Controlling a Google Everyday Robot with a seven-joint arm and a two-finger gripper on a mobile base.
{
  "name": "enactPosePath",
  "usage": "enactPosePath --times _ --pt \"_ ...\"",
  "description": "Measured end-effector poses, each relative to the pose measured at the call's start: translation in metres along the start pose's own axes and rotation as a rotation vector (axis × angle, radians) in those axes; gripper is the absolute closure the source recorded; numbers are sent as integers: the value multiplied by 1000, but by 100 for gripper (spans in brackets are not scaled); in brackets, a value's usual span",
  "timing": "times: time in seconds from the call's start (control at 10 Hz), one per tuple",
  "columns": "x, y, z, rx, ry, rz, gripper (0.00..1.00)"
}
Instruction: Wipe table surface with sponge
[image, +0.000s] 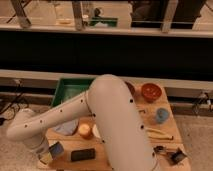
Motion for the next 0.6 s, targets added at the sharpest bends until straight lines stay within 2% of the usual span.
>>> enactPosePath --times 0.6 --pt "2 -17 4 8 -23 0 100"
